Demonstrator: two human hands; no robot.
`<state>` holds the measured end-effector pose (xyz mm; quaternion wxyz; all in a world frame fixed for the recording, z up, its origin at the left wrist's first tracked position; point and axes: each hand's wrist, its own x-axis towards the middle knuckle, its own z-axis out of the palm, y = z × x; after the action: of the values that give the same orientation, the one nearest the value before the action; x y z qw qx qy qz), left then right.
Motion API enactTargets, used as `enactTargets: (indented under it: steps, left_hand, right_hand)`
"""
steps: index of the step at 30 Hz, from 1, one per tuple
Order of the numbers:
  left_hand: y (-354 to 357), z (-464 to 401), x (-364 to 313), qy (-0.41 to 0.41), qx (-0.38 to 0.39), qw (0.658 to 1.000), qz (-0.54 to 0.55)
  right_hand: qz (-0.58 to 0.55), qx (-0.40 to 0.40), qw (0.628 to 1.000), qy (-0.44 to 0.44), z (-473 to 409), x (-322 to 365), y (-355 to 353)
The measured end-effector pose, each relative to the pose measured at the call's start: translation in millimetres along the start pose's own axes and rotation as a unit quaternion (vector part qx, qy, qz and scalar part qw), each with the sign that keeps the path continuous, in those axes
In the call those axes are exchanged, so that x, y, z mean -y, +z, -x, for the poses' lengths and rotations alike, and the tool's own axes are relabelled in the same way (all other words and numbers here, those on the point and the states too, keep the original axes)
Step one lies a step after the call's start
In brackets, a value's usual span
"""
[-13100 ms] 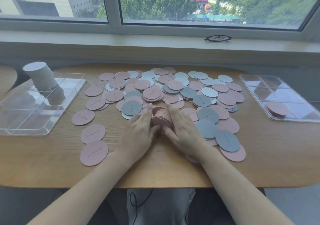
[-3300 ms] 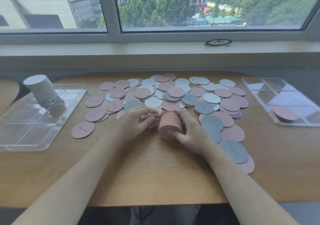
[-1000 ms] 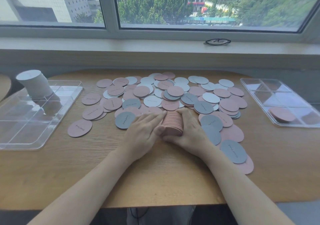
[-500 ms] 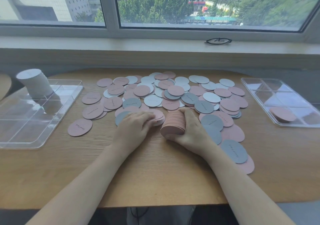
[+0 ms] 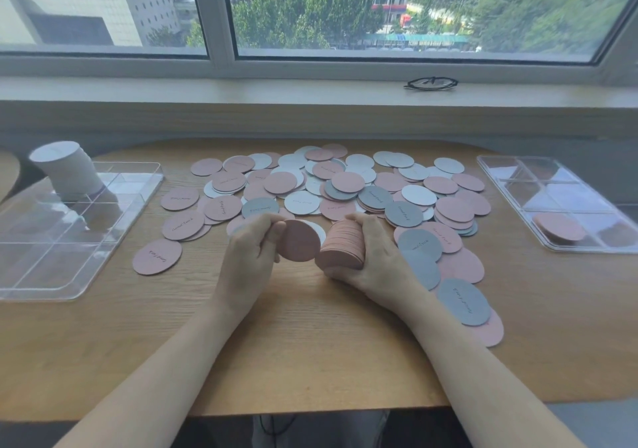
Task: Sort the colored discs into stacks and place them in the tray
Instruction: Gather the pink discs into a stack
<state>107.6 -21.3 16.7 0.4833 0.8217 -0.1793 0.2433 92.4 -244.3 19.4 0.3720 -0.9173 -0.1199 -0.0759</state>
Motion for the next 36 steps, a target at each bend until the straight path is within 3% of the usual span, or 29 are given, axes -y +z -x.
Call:
enactTargets:
  steps: [13,21,26,29,33,36]
  left_hand:
    - [0.1,3.0,-0.3,0.011,-0.034,0.999,0.028]
    - [13.7,10.0,-5.2,0.097,-0.007,0.993,-0.074]
    - [20.7,13.3,-9.9,0.095,0.051,0.992,-0.068]
    - [24.5,12.3,-5.7,0.053,0.13,0.989,-0.051]
    - [31.2,10.4,-4.4,0.023,0.238,0.963,-0.123]
    - [30.8,10.1,-0.6,0.031,0.251,0.957,-0.142]
  right_hand:
    - [0.024,-0.028,0.999,0.006,-5.4,-6.0,6.1]
    - [0.019,0.006,1.0,-0.01,-6.0,-7.8,6.3]
    - [0.038,0.002,0.998,-0.046,-5.2,-9.5,9.6]
    - [0.026,-0.008,0.997,-0.076,-2.6,-7.3,8.6]
    - [0.0,0.017,0.996,-0.089,-1.2,-4.6,4.0]
    - [0.009,0.036,0.994,-0.1,-1.0,-5.2,3.7]
